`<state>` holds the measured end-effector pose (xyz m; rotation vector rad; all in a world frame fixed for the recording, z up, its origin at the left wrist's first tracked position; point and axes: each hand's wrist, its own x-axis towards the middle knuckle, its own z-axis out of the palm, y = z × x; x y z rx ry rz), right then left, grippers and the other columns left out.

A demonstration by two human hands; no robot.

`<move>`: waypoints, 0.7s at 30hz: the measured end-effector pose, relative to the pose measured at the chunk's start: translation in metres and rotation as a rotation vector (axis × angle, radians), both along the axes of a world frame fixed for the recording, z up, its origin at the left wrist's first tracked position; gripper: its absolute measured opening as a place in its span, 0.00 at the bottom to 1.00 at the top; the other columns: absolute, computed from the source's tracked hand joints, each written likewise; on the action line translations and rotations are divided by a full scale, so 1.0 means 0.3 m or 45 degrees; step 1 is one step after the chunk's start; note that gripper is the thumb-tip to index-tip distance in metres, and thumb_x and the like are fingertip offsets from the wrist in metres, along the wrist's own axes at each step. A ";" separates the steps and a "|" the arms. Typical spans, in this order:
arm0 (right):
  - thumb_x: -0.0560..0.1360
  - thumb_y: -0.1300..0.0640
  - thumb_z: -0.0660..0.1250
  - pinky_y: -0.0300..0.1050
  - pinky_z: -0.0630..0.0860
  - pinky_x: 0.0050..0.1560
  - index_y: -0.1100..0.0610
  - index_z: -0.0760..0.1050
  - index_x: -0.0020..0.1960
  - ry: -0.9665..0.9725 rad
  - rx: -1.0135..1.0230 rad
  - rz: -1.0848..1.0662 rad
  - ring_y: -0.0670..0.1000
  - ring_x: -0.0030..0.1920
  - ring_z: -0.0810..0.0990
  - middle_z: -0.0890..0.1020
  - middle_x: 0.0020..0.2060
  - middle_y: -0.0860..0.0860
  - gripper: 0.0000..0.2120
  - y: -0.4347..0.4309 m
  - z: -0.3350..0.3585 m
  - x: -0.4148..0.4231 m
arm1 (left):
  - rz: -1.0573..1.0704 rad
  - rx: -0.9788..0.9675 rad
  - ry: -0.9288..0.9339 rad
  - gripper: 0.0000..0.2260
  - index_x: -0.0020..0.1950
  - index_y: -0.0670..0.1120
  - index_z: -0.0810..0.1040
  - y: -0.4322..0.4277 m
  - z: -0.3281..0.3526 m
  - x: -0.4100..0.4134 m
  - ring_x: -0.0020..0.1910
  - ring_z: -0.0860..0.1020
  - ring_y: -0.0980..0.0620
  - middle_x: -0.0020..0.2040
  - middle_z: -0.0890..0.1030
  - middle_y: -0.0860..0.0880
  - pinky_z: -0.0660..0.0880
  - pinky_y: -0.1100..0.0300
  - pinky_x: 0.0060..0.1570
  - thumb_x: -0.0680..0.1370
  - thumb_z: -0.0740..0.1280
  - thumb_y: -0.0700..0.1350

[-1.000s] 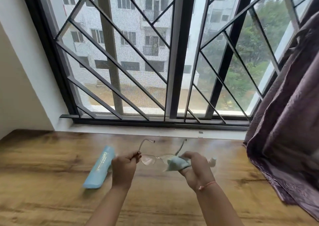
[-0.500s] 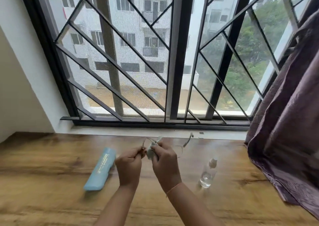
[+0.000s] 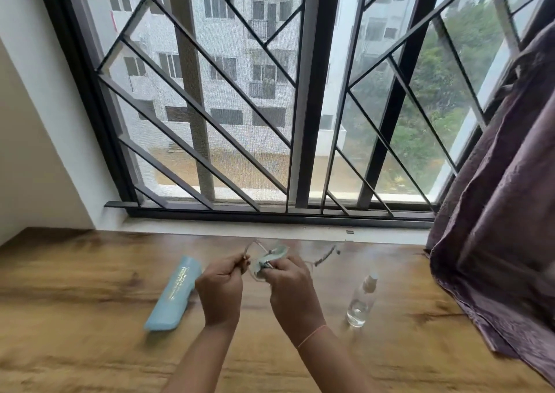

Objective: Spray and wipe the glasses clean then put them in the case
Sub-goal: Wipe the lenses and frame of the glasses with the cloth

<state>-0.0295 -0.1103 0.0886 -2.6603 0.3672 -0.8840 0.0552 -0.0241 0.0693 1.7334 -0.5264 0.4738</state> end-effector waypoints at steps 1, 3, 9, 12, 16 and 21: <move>0.65 0.67 0.63 0.40 0.75 0.37 0.56 0.81 0.34 0.001 0.012 0.021 0.52 0.37 0.75 0.79 0.30 0.49 0.11 0.010 0.006 0.000 | -0.005 0.012 -0.022 0.11 0.42 0.39 0.84 -0.001 0.005 -0.004 0.39 0.79 0.58 0.37 0.84 0.46 0.76 0.64 0.39 0.65 0.71 0.27; 0.63 0.69 0.64 0.37 0.70 0.35 0.56 0.81 0.33 -0.011 0.041 0.064 0.51 0.34 0.74 0.77 0.28 0.50 0.11 0.027 0.022 0.004 | -0.021 0.028 -0.048 0.10 0.42 0.39 0.84 0.000 0.010 -0.015 0.40 0.78 0.58 0.37 0.84 0.46 0.74 0.68 0.39 0.66 0.69 0.27; 0.66 0.67 0.65 0.38 0.69 0.36 0.58 0.78 0.31 -0.125 0.063 0.023 0.53 0.35 0.74 0.76 0.30 0.52 0.08 0.002 0.063 0.034 | -0.024 0.018 -0.076 0.09 0.41 0.39 0.84 0.007 0.049 -0.029 0.41 0.78 0.58 0.37 0.84 0.46 0.75 0.65 0.40 0.65 0.66 0.33; 0.64 0.67 0.70 0.40 0.72 0.36 0.58 0.77 0.31 -0.094 0.007 -0.039 0.53 0.35 0.74 0.76 0.29 0.51 0.07 -0.013 0.076 0.024 | 0.020 0.004 -0.090 0.09 0.41 0.39 0.84 0.012 0.075 -0.023 0.42 0.77 0.58 0.37 0.84 0.46 0.72 0.73 0.41 0.65 0.66 0.33; 0.65 0.65 0.69 0.44 0.74 0.36 0.58 0.77 0.33 -0.079 -0.025 -0.036 0.53 0.37 0.73 0.76 0.31 0.51 0.05 0.012 0.069 0.001 | 0.050 0.029 -0.128 0.09 0.40 0.39 0.84 0.017 0.082 -0.018 0.41 0.77 0.58 0.36 0.84 0.46 0.69 0.78 0.44 0.65 0.66 0.32; 0.64 0.66 0.70 0.38 0.68 0.34 0.57 0.77 0.30 -0.080 -0.008 0.029 0.52 0.32 0.74 0.75 0.27 0.51 0.07 0.064 0.071 -0.002 | 0.048 0.038 -0.098 0.10 0.41 0.39 0.84 0.018 0.067 -0.025 0.39 0.78 0.55 0.37 0.84 0.45 0.71 0.69 0.42 0.65 0.65 0.32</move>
